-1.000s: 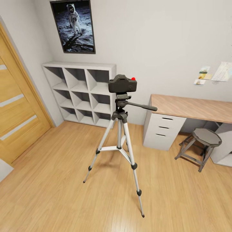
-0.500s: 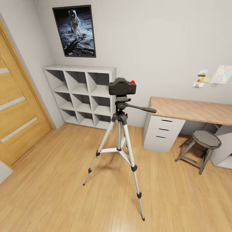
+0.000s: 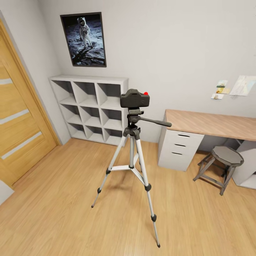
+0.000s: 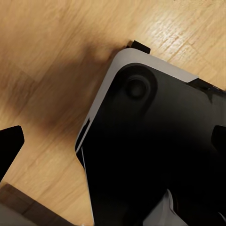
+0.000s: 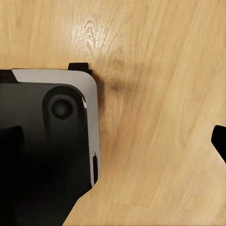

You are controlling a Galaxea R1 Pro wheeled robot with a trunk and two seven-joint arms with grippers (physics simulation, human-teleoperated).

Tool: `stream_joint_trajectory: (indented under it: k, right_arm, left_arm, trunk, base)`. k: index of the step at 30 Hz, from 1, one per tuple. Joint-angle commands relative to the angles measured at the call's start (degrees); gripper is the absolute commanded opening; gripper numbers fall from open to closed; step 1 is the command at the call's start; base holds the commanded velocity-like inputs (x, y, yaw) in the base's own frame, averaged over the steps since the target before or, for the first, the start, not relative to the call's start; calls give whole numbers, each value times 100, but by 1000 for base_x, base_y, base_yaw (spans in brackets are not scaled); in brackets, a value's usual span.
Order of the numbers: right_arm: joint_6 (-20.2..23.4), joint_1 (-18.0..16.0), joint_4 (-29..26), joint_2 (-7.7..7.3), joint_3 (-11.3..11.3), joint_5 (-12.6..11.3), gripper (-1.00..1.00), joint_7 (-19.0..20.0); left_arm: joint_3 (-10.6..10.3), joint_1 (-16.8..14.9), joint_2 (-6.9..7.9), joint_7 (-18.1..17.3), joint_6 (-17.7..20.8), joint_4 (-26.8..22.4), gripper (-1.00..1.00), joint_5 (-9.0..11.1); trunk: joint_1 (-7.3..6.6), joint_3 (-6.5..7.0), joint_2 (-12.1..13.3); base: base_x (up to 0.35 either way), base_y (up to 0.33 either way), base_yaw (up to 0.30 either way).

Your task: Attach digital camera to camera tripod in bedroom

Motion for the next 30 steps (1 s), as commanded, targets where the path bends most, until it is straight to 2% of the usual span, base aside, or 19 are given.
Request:
stream_joint_trajectory:
  k: [1, 30]
  right_arm:
    - [-35, -8, 19, -4, -49, 51, 100, 12]
    - [-35, -8, 19, -4, -48, 51, 100, 12]
  left_arm:
    - [-48, -2, 0, 22, -9, -4, 100, 38]
    - [-48, -2, 0, 22, -9, -4, 100, 37]
  trunk:
    - [3, 0, -9]
    - [3, 265, -9]
  base:
    - [0, 0, 0]
    - [0, 0, 0]
